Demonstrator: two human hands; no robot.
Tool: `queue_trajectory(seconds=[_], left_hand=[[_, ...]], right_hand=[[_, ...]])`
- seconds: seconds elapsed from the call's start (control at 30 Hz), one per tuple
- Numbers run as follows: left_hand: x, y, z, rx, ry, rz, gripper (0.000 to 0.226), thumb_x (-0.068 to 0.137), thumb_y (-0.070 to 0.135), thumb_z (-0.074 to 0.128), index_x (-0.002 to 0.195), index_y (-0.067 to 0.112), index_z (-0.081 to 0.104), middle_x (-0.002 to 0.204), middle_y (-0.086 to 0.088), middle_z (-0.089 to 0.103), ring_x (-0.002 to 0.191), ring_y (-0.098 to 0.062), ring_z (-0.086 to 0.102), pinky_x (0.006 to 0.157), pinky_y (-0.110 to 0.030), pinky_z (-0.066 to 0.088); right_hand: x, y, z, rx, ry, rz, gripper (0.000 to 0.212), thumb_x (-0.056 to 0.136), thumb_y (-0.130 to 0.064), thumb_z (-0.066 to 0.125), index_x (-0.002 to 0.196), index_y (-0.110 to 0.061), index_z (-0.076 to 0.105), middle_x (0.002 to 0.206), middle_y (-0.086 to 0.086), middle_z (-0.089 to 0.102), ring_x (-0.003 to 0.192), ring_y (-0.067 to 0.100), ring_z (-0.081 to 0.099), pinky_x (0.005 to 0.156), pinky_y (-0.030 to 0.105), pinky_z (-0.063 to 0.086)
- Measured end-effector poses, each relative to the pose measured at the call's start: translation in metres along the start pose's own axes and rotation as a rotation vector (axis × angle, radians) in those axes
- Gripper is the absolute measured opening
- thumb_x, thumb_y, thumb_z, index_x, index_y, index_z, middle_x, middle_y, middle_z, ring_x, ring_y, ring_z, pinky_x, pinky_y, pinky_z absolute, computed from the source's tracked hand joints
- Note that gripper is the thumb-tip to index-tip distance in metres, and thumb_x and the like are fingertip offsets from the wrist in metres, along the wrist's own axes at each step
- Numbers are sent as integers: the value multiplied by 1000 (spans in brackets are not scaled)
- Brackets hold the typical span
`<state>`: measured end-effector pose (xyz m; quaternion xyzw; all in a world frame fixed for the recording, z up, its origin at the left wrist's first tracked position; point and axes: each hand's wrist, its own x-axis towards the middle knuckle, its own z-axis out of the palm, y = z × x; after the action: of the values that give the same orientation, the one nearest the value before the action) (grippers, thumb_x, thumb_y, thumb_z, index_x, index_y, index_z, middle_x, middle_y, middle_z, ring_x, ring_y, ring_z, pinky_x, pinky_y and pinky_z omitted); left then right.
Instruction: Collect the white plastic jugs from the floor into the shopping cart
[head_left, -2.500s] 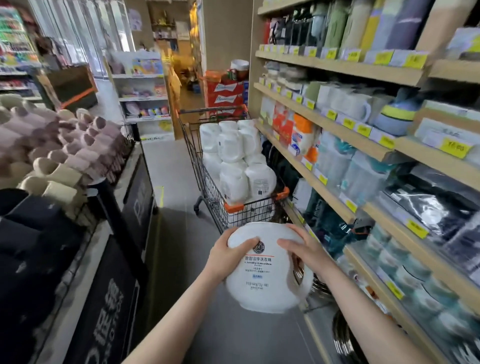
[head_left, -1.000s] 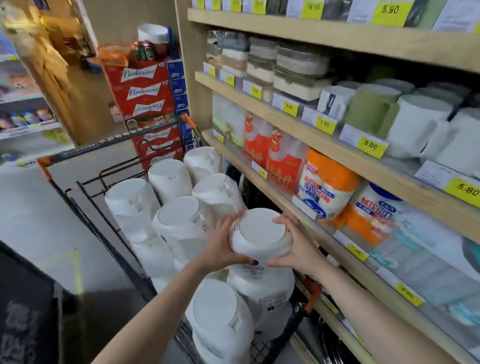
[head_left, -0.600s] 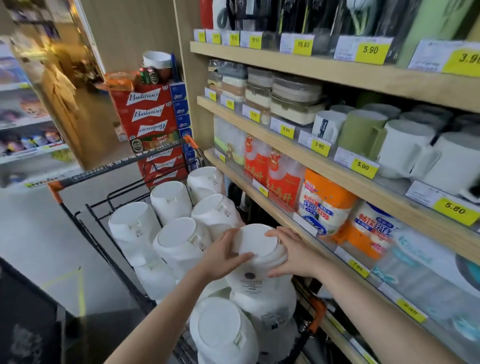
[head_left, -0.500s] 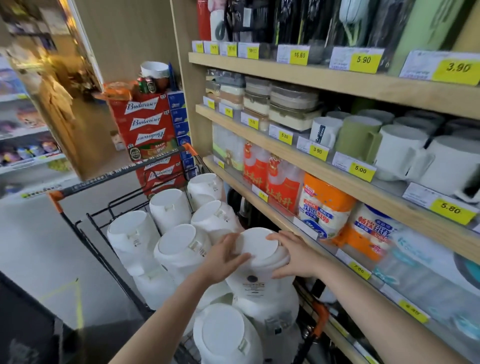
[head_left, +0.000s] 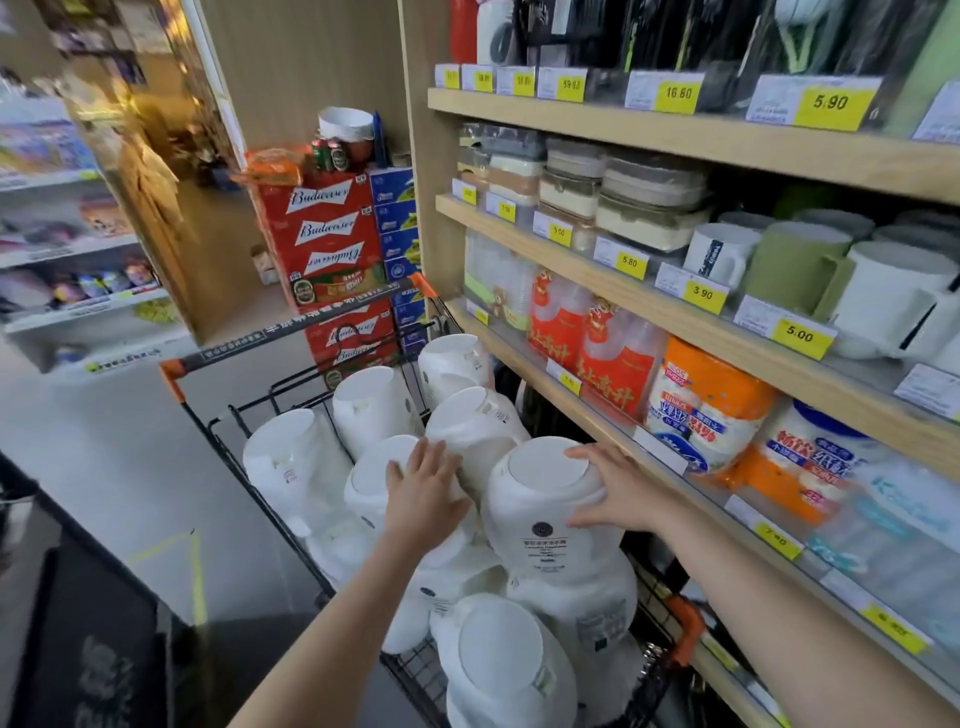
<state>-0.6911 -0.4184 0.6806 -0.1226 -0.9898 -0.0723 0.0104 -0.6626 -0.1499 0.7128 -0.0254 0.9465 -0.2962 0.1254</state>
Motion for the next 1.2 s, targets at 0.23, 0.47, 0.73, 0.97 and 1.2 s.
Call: queue_trajectory(seconds=[0.23,0.47,0.73,0.97,1.2], left_hand=[[-2,-1,-12,-138,97,30,54,91,41,53,140,23,38,155,-2,25,145,-19,14,116,-54,2],[2,34,-38,-301,121,328,43,91,33,57,131,18,50,132,1,53,116,-19,53,97,-32,39],[-5,158,-31,-463,-85,719,28,90,31,60,112,16,53,99,5,62,87,-11,60,78,-29,50],[-92,319,2,-531,-380,1098,26,86,25,66,107,15,55,87,2,61,70,-15,59,68,-22,43],[-241,473,17,-459,-537,1444,28,86,26,68,110,19,56,91,6,59,80,-14,59,77,-29,49]], right_hand=[[4,-4,0,19,-6,20,94,59,-44,82,138,-42,32,152,-7,14,141,19,17,112,39,28],[-34,-1,-26,-10,27,18,83,70,-49,76,139,-40,32,142,-11,30,133,13,31,108,36,34],[-180,51,-41,153,169,315,47,80,-36,72,123,-27,54,113,-3,59,102,11,58,95,28,46],[-373,93,-13,279,421,650,42,84,-23,71,122,-12,57,98,4,60,90,16,58,82,22,43],[-601,123,32,369,669,979,34,85,-31,68,115,-18,59,103,2,64,91,17,61,83,26,47]])
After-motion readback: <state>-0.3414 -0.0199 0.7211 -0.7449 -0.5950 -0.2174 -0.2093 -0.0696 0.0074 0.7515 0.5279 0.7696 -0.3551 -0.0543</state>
